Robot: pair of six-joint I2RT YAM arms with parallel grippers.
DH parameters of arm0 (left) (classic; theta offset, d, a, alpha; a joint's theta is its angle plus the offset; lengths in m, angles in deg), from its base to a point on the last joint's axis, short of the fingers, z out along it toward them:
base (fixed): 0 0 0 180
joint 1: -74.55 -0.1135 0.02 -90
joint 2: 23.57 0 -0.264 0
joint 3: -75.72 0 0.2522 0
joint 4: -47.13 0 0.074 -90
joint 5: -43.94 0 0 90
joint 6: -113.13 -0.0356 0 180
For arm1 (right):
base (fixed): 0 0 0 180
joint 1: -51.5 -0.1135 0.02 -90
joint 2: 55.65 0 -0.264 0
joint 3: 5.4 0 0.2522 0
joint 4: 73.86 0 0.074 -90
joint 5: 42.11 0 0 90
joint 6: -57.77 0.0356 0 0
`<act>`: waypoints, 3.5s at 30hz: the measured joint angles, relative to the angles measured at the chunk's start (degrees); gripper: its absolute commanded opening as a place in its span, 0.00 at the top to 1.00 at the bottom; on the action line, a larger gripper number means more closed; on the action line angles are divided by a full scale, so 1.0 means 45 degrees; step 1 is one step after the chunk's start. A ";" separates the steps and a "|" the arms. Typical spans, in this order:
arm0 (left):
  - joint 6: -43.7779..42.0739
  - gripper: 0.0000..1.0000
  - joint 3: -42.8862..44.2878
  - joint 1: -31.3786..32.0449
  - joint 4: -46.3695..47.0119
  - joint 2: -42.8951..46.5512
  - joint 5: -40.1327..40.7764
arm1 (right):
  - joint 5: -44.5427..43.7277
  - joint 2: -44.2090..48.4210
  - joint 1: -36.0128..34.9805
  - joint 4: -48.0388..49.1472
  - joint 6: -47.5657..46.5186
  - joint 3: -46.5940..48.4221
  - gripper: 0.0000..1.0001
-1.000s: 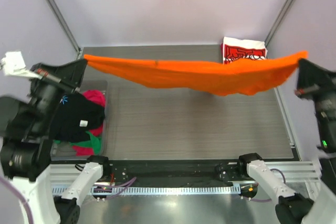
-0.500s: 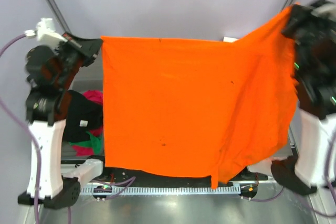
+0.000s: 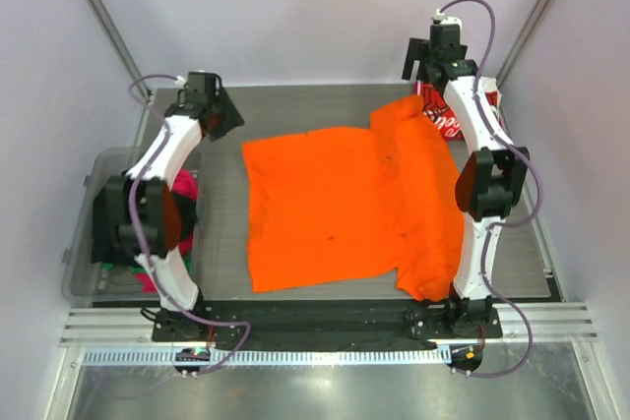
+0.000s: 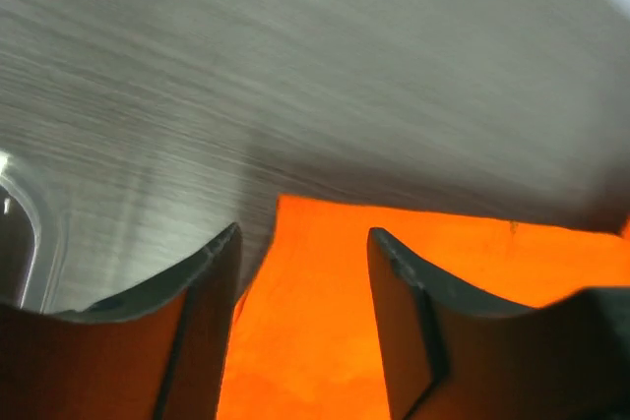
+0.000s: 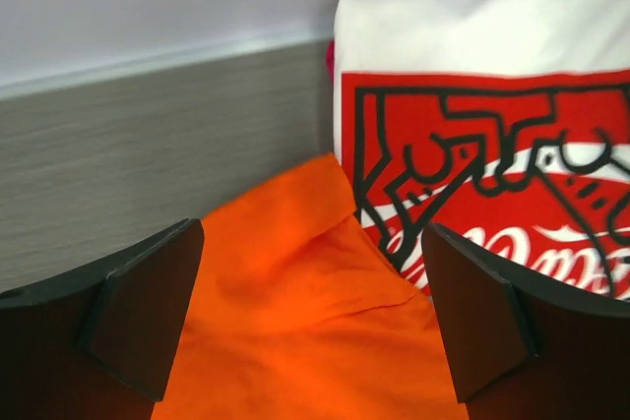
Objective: Fold and stack the t-shirts
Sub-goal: Flatten the tshirt out, then fold the tshirt
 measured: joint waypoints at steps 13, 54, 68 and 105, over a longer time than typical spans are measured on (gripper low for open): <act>0.0262 0.37 -0.1370 0.0510 -0.0894 0.0369 -0.0083 | 0.1039 0.3983 -0.0107 -0.0301 0.1520 -0.5173 0.00; -0.0627 0.38 0.2239 0.1787 -0.4269 -0.4512 0.1904 | 0.3978 -0.1375 -0.2336 -0.0316 0.4269 -0.4731 0.00; -0.0019 0.40 -0.4809 0.4158 -0.4250 0.4376 0.2098 | 0.1540 1.0161 -0.2827 -0.1282 0.5887 -1.3634 0.02; 0.3687 0.43 -1.0598 0.4401 -0.3944 0.8092 0.2608 | 0.1865 1.7792 -0.3687 -0.3905 1.0467 -2.0186 0.99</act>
